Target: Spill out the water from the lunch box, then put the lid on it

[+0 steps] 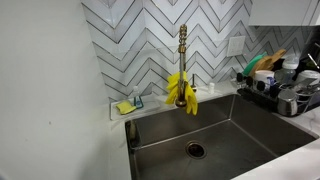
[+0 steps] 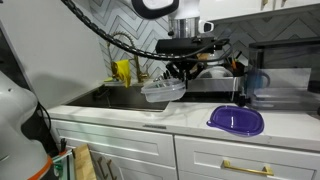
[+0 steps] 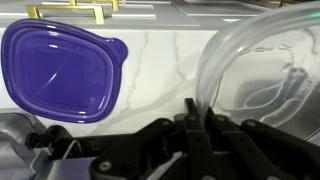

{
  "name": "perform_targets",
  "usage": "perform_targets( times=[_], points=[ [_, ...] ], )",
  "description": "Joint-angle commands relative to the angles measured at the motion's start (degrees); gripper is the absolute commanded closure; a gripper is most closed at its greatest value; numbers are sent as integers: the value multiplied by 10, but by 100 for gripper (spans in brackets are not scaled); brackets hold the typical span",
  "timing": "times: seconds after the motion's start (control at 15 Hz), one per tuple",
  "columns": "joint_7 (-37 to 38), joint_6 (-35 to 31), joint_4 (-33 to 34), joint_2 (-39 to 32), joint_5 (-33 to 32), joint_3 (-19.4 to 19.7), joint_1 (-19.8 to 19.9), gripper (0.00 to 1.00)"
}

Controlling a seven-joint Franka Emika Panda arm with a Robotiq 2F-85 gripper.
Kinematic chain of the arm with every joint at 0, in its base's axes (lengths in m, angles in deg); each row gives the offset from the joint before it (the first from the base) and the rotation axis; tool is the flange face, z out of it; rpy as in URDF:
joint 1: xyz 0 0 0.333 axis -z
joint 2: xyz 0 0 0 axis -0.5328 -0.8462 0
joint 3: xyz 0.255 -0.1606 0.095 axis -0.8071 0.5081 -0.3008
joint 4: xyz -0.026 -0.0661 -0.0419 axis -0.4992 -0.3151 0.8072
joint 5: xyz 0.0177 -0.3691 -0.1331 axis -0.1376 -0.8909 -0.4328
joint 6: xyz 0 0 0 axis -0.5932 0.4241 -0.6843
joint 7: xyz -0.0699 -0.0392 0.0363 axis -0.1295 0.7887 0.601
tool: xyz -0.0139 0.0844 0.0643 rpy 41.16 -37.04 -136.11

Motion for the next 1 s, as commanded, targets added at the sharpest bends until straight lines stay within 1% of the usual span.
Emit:
perform_targets(
  times=[0.0,0.2,0.27,0.33,0.47,0.73,0.8,0.93],
  points=[
    [20,-1,-64,93,-6,4,-29,98],
    [58,-12,-98,152,2,-6,-57,98],
    [71,-3,-102,166,6,-9,-69,98],
    [52,1,-63,117,-6,9,-69,93],
    [71,1,-78,146,-6,4,-84,93],
    [75,1,-88,156,-7,4,-87,93],
    [75,1,-88,156,-7,4,-87,98],
    [71,-16,-91,167,7,-6,-107,98]
  ],
)
